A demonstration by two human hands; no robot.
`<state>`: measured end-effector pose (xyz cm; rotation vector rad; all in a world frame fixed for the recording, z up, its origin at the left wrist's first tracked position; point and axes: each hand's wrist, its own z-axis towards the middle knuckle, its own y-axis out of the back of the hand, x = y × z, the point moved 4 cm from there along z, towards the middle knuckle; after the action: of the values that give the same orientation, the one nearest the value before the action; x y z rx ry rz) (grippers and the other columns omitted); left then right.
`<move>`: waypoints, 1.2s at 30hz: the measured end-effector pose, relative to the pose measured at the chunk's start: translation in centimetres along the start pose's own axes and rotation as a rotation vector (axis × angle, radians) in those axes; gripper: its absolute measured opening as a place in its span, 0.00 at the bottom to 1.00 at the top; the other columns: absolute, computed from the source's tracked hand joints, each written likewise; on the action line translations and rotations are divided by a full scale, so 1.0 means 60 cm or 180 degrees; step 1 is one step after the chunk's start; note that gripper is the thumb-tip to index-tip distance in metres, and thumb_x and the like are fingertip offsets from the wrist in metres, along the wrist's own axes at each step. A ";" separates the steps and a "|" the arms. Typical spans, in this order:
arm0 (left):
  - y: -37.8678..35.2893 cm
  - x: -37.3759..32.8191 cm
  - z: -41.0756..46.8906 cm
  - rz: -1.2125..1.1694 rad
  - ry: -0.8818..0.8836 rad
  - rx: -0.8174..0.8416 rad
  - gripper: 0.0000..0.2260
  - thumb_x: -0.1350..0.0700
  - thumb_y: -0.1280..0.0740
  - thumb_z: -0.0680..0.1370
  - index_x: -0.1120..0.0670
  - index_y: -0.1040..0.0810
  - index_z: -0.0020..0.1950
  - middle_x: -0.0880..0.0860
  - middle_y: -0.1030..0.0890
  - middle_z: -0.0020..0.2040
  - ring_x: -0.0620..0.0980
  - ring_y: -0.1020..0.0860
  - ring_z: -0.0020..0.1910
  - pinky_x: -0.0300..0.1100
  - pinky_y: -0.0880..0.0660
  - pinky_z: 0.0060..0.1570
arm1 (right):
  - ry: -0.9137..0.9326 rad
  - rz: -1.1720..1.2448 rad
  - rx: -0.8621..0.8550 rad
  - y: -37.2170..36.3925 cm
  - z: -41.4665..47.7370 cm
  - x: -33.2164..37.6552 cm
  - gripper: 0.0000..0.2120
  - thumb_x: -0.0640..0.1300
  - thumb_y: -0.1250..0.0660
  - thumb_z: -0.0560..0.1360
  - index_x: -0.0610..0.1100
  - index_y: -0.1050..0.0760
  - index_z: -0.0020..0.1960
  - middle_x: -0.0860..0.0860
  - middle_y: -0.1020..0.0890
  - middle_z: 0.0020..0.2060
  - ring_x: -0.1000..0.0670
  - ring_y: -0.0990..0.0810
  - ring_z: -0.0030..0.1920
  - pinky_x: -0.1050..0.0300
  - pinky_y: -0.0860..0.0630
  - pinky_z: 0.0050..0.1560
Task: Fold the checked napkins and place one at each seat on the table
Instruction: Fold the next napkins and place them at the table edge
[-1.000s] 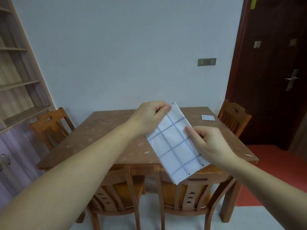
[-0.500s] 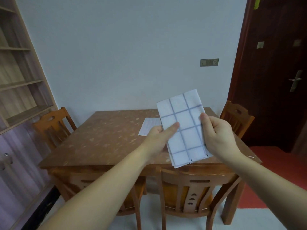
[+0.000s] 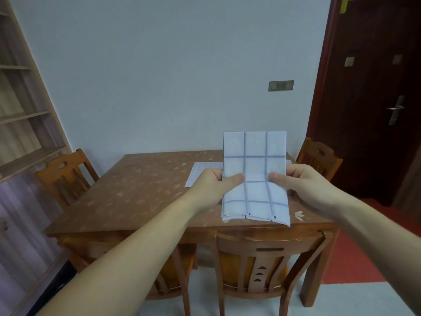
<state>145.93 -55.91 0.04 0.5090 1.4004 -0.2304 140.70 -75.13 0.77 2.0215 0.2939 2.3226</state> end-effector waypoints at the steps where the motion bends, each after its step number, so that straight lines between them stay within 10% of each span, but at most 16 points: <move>1: 0.004 0.002 0.001 -0.0056 0.0044 0.0036 0.16 0.51 0.31 0.78 0.64 0.18 0.55 0.61 0.16 0.52 0.59 0.17 0.51 0.54 0.20 0.55 | 0.0021 0.0060 0.0069 0.001 -0.001 0.000 0.13 0.46 0.36 0.76 0.42 0.19 0.55 0.46 0.14 0.51 0.45 0.15 0.53 0.53 0.18 0.50; 6: 0.012 0.010 0.007 -0.0755 0.0167 0.0150 0.11 0.63 0.37 0.80 0.62 0.22 0.61 0.61 0.18 0.57 0.58 0.19 0.53 0.50 0.20 0.54 | 0.0052 0.0361 0.0247 0.006 0.003 -0.006 0.22 0.33 0.43 0.80 0.48 0.16 0.38 0.53 0.20 0.26 0.56 0.23 0.28 0.65 0.25 0.30; 12: 0.013 0.011 0.012 -0.0846 0.0151 0.0285 0.24 0.68 0.44 0.80 0.49 0.17 0.34 0.52 0.18 0.36 0.50 0.23 0.33 0.39 0.24 0.30 | -0.0037 0.0616 0.0218 0.012 0.010 -0.010 0.24 0.31 0.45 0.80 0.42 0.17 0.36 0.46 0.14 0.40 0.50 0.15 0.39 0.63 0.23 0.29; 16: 0.013 0.010 0.011 -0.0916 0.0210 0.0232 0.23 0.68 0.44 0.80 0.49 0.19 0.34 0.52 0.18 0.38 0.51 0.21 0.35 0.39 0.24 0.29 | -0.0124 0.0570 0.0226 0.011 0.004 -0.008 0.21 0.33 0.45 0.81 0.42 0.19 0.37 0.45 0.15 0.43 0.47 0.15 0.41 0.62 0.24 0.27; 21: 0.014 0.003 0.008 -0.0737 0.0284 -0.0090 0.11 0.56 0.42 0.83 0.51 0.19 0.53 0.52 0.16 0.47 0.51 0.19 0.45 0.45 0.22 0.42 | 0.0060 0.0084 0.0088 0.014 0.002 0.002 0.22 0.32 0.47 0.82 0.42 0.18 0.39 0.51 0.16 0.40 0.52 0.20 0.36 0.61 0.26 0.29; 25: 0.017 0.012 0.011 -0.0670 0.0658 -0.0323 0.24 0.37 0.44 0.80 0.53 0.19 0.58 0.54 0.15 0.51 0.55 0.17 0.52 0.52 0.22 0.53 | 0.0280 -0.0547 -0.0042 0.016 0.003 0.002 0.22 0.33 0.48 0.82 0.43 0.16 0.44 0.48 0.18 0.50 0.46 0.20 0.43 0.53 0.23 0.38; 33: -0.001 -0.026 0.000 0.0973 -0.0755 -0.0776 0.11 0.51 0.40 0.82 0.54 0.24 0.44 0.63 0.25 0.40 0.48 0.29 0.37 0.41 0.35 0.36 | 0.0401 -0.1055 -0.0467 -0.002 0.004 0.002 0.11 0.49 0.42 0.76 0.48 0.23 0.42 0.53 0.17 0.44 0.47 0.20 0.47 0.48 0.22 0.46; 36: -0.025 -0.040 -0.006 0.1238 -0.1050 -0.0495 0.09 0.51 0.39 0.82 0.49 0.24 0.42 0.50 0.26 0.30 0.43 0.30 0.32 0.34 0.36 0.32 | 0.0806 -0.2105 -0.0842 -0.028 0.006 0.021 0.17 0.55 0.43 0.80 0.48 0.26 0.39 0.52 0.21 0.35 0.52 0.23 0.38 0.52 0.27 0.40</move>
<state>144.56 -57.39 2.05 0.5741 0.9668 0.1063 140.70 -73.22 1.76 1.2525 0.5350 2.0402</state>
